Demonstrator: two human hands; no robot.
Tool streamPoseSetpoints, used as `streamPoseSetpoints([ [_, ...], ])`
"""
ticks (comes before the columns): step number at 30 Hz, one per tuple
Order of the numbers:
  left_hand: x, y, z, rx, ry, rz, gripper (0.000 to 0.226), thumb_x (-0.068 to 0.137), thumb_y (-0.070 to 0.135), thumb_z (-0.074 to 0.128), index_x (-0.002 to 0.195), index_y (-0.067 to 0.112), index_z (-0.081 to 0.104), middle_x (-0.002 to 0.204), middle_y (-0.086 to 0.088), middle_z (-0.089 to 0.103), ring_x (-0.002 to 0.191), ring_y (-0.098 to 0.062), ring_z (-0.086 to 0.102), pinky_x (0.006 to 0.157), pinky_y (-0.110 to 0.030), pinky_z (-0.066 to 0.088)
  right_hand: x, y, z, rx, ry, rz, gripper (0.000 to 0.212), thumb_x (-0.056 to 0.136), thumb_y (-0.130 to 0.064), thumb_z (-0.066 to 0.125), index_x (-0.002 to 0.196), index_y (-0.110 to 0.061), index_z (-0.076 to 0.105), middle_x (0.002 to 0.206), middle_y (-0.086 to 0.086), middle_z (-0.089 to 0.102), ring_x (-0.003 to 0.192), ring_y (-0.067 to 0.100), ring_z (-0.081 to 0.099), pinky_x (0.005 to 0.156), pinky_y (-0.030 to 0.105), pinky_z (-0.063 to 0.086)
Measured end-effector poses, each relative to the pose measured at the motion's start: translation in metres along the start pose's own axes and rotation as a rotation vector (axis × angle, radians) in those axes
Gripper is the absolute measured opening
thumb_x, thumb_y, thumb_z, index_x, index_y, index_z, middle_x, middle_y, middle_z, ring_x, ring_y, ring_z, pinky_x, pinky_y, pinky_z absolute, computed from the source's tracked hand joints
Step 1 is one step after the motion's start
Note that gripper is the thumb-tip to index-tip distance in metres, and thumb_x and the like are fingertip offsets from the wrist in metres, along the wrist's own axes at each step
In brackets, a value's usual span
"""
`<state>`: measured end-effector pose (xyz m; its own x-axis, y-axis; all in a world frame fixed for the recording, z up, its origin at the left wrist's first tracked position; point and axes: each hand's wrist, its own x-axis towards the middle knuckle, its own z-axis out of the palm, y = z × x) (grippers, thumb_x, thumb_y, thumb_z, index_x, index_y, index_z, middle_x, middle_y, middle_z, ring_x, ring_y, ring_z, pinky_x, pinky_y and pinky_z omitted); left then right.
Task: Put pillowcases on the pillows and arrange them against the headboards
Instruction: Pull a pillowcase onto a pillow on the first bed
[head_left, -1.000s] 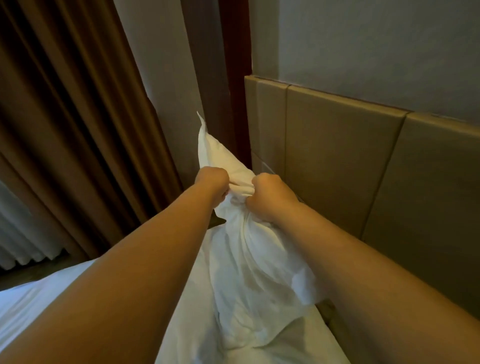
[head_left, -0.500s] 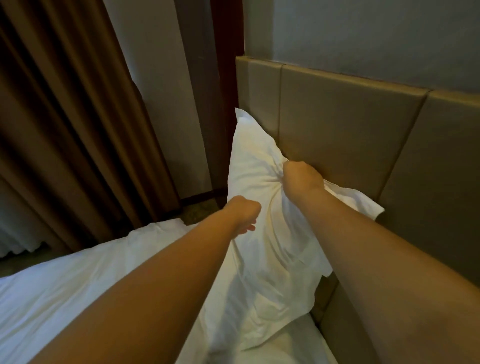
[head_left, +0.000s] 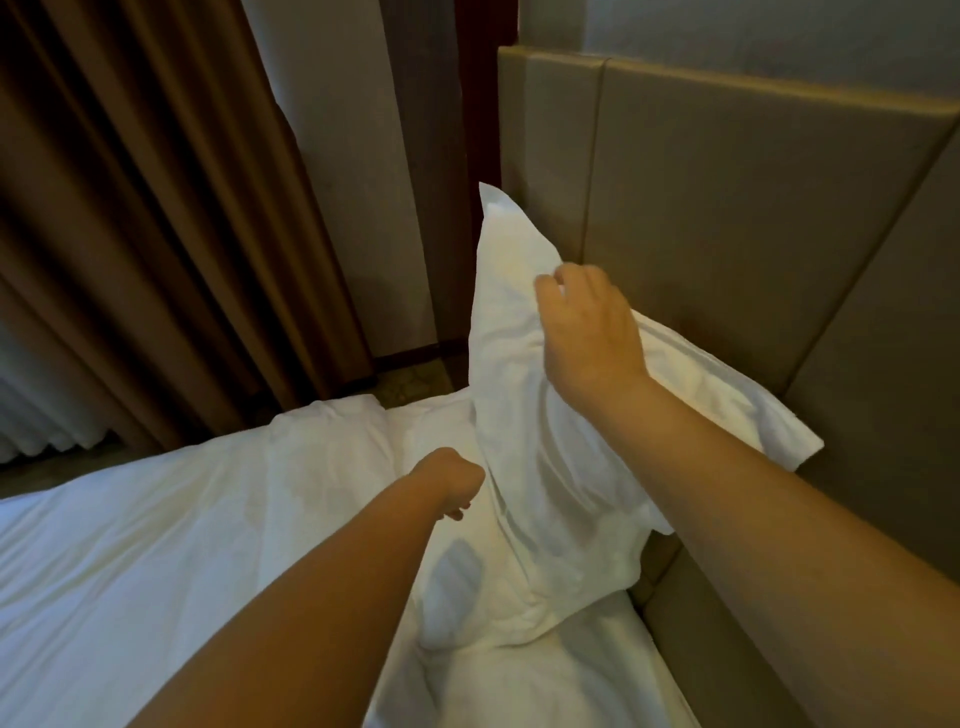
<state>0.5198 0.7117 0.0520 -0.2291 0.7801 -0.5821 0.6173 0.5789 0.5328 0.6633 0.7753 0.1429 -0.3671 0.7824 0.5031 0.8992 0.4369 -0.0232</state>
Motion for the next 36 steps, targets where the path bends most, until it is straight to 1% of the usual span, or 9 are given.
streamPoseSetpoints([
  [3,0.003,-0.030,0.012,0.244,0.050,-0.021,0.023,0.098,0.020,0.042,0.112,0.005,0.052,0.121,-0.016,0.057,0.111,-0.030,0.059,0.087,-0.031,0.047,-0.029,-0.047,-0.007,0.182,0.167,-0.246,0.034,0.074,-0.015,0.078,0.106,-0.010,0.068,0.109,0.012,0.067,0.097,0.026,0.064,0.084,0.034,0.054],
  [6,0.003,-0.068,0.028,0.469,0.105,-0.037,0.038,0.098,0.025,0.042,0.131,0.010,0.049,0.136,-0.009,0.051,0.122,-0.026,0.051,0.099,-0.032,0.041,-0.067,-0.083,0.004,0.379,0.104,-0.299,0.013,0.077,-0.009,0.073,0.089,-0.010,0.070,0.089,0.008,0.069,0.078,0.020,0.063,0.066,0.027,0.056],
  [12,0.007,-0.150,0.068,0.631,0.026,-0.127,0.030,0.093,0.020,0.048,0.122,0.017,0.057,0.123,-0.003,0.057,0.112,-0.020,0.057,0.090,-0.028,0.042,-0.158,-0.080,0.107,0.339,-0.569,0.065,0.028,0.088,-0.009,0.050,0.115,-0.011,0.055,0.114,0.007,0.054,0.105,0.028,0.052,0.080,0.036,0.047],
  [20,0.077,-0.215,0.121,0.334,0.080,-0.128,0.035,0.100,0.017,0.043,0.131,0.001,0.050,0.137,-0.014,0.049,0.127,-0.027,0.048,0.102,-0.030,0.039,-0.246,-0.089,0.236,0.129,-0.846,0.063,0.034,0.087,-0.011,0.050,0.120,-0.014,0.045,0.121,0.010,0.048,0.113,0.031,0.047,0.085,0.037,0.041],
  [23,0.108,-0.224,0.133,0.092,0.143,-0.148,0.036,0.103,0.016,0.037,0.132,0.000,0.051,0.138,-0.018,0.048,0.129,-0.029,0.047,0.104,-0.031,0.037,-0.270,-0.097,0.269,0.150,-0.821,0.140,0.036,0.085,-0.013,0.056,0.119,-0.013,0.045,0.124,0.010,0.046,0.116,0.031,0.045,0.087,0.038,0.042],
  [28,0.152,-0.240,0.149,-0.335,0.203,-0.237,0.047,0.095,0.029,0.055,0.127,-0.006,0.053,0.123,-0.023,0.060,0.111,-0.035,0.060,0.094,-0.042,0.051,-0.288,-0.103,0.297,0.142,-0.768,0.162,0.039,0.085,-0.009,0.058,0.120,-0.010,0.041,0.128,0.009,0.041,0.121,0.030,0.040,0.085,0.039,0.045],
  [31,0.153,-0.233,0.147,-0.443,0.125,-0.153,0.051,0.094,0.032,0.059,0.127,-0.006,0.053,0.121,-0.024,0.060,0.106,-0.034,0.061,0.086,-0.037,0.050,-0.282,-0.104,0.309,0.108,-0.784,0.194,0.042,0.087,-0.008,0.057,0.125,-0.006,0.038,0.132,0.013,0.040,0.123,0.032,0.039,0.090,0.038,0.044],
  [33,0.150,-0.226,0.137,-0.478,0.163,-0.044,0.045,0.095,0.028,0.057,0.125,-0.006,0.054,0.123,-0.026,0.058,0.110,-0.037,0.058,0.089,-0.038,0.048,-0.271,-0.108,0.312,0.090,-0.788,0.217,0.044,0.090,-0.010,0.057,0.127,-0.001,0.036,0.133,0.017,0.039,0.123,0.034,0.040,0.095,0.036,0.040],
  [36,0.131,-0.222,0.111,-0.534,0.276,0.087,0.032,0.095,0.022,0.053,0.117,-0.002,0.058,0.109,-0.017,0.063,0.099,-0.032,0.060,0.075,-0.030,0.047,-0.249,-0.122,0.310,0.129,-0.739,0.209,0.040,0.090,-0.003,0.054,0.126,0.002,0.037,0.131,0.019,0.040,0.121,0.033,0.043,0.098,0.034,0.038],
])
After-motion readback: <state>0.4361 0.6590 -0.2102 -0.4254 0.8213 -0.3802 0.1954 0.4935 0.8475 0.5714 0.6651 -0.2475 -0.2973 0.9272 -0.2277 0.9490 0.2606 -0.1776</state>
